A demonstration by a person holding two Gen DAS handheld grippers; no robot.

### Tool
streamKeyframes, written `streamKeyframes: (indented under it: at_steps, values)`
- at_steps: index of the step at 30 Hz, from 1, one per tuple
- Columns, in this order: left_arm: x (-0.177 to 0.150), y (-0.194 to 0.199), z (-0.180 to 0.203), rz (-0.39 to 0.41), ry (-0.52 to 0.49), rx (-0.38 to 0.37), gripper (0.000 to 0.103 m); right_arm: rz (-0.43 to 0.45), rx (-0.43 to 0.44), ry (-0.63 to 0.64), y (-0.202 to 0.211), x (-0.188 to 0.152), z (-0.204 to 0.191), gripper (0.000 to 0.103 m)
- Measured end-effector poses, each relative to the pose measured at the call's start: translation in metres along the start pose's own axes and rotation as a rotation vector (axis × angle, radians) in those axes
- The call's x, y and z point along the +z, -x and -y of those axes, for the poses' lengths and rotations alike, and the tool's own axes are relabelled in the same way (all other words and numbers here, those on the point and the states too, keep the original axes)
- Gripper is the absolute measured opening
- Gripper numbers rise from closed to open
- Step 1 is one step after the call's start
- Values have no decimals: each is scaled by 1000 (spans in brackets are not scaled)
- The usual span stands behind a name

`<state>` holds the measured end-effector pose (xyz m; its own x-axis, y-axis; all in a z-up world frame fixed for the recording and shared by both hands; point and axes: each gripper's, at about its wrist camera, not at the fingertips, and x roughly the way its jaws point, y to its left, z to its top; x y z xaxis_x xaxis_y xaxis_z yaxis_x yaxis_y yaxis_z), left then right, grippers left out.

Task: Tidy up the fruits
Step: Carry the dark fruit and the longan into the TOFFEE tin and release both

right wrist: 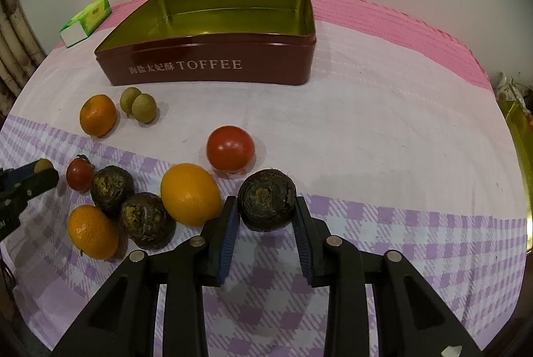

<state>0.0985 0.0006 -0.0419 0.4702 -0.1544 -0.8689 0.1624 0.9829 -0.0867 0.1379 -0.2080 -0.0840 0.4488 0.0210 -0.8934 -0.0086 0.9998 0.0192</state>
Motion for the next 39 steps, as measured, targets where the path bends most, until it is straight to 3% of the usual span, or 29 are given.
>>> streamKeyframes:
  at_steps: [15,25,39]
  values:
    - [84,11,4,117,-26,-13,27,92,13,-43,26,60,29,29]
    - [134,-6,6,121,-19,-16,27,115,30,6,14,119,19,29]
    - [149,-46,23,67,-32,-16,27,49,56,29,-23,137,8,29]
